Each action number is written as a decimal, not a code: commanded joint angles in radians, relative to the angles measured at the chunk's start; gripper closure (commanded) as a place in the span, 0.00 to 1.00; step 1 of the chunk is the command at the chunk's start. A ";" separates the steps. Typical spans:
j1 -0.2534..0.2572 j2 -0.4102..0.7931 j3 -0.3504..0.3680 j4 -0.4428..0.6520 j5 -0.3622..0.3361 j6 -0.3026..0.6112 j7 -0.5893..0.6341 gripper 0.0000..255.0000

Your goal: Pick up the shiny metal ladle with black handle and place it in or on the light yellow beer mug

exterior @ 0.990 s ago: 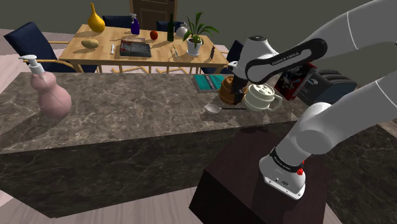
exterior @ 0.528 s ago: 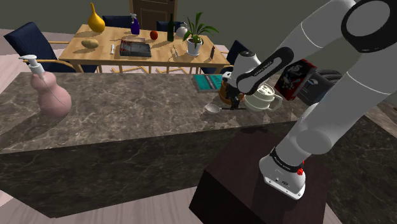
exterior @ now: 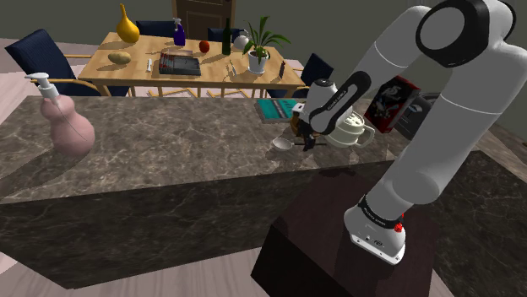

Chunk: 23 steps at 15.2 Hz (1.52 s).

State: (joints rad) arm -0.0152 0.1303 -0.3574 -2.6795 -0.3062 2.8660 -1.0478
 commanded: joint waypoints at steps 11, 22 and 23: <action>-0.007 0.030 0.005 0.005 0.010 0.017 -0.005 1.00; -0.001 -0.044 -0.006 -0.003 -0.009 -0.049 -0.001 1.00; 0.000 -0.062 -0.007 -0.004 -0.013 -0.066 -0.001 1.00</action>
State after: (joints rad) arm -0.0167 0.0867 -0.3630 -2.6834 -0.3157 2.8195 -1.0492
